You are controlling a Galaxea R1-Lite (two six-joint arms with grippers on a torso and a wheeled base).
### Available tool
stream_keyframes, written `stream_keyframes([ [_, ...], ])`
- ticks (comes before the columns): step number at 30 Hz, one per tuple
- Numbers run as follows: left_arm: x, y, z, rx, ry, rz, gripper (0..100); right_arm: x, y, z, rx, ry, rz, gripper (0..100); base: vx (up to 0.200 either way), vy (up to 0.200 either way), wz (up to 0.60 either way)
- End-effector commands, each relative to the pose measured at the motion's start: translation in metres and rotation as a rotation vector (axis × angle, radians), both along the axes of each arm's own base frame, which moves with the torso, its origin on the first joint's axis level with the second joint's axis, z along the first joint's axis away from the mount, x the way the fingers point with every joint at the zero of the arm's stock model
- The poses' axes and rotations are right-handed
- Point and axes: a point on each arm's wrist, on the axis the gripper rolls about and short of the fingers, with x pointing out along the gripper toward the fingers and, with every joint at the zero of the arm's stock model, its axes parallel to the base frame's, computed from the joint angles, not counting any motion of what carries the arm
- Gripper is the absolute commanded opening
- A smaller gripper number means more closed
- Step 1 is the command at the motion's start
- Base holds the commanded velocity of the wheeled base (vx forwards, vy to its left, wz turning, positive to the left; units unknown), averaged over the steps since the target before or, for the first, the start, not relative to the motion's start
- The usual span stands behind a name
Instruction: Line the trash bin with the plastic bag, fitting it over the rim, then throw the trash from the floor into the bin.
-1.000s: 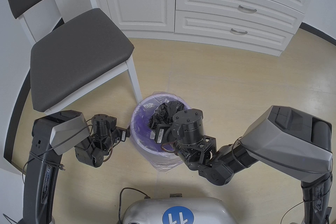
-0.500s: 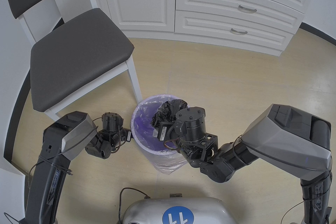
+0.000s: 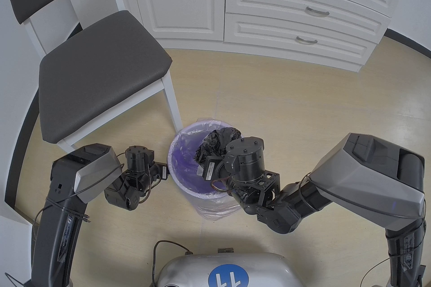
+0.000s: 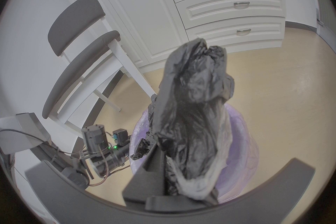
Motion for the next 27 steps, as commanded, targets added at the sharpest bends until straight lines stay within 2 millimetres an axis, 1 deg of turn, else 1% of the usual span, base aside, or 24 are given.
stream_keyframes([
  [1,-0.022,0.007,0.028,-0.038,-0.005,-0.011,100,0.0,0.001,0.001,0.001,-0.004,0.002,0,0.0,0.0,0.0],
  [2,-0.027,0.012,0.025,-0.033,0.013,-0.003,100,0.0,0.002,0.001,0.011,-0.004,0.004,0,0.0,0.0,0.0],
  [6,-0.027,0.015,0.018,-0.03,0.023,0.003,100,0.004,0.006,-0.001,0.043,-0.025,0.01,0,0.0,0.0,0.0],
  [7,-0.024,0.013,0.01,-0.029,0.029,0.002,100,0.008,0.008,-0.009,0.054,-0.036,0.007,0,0.0,0.0,0.0],
  [10,-0.021,0.011,-0.001,-0.023,0.039,-0.003,100,0.014,0.008,-0.019,0.057,-0.041,0.0,0,0.0,0.0,0.0],
  [11,-0.021,0.011,-0.002,-0.023,0.042,-0.004,100,0.014,0.008,-0.019,0.057,-0.041,0.0,0,0.0,0.0,0.0],
  [16,-0.014,0.006,-0.003,-0.029,0.037,-0.01,100,0.017,0.007,-0.028,0.046,-0.023,0.011,0,0.0,0.0,0.0],
  [17,-0.013,0.003,-0.002,-0.028,0.045,-0.016,100,0.019,0.005,-0.033,0.036,-0.011,0.013,0,0.0,0.0,0.0],
  [18,-0.013,0.002,-0.003,-0.027,0.046,-0.017,100,0.019,0.005,-0.034,0.035,-0.01,0.011,0,0.0,0.0,0.0],
  [19,-0.011,0.001,-0.002,-0.024,0.053,-0.018,100,0.021,0.005,-0.042,0.023,0.001,0.013,0,0.0,0.0,0.0],
  [24,-0.002,-0.002,-0.005,-0.02,0.06,-0.02,100,0.025,0.008,-0.057,0.015,0.014,0.017,0,0.0,0.0,0.0],
  [27,-0.001,-0.003,-0.006,-0.022,0.059,-0.019,100,0.025,0.008,-0.057,0.016,0.015,0.02,0,0.0,0.0,0.0],
])
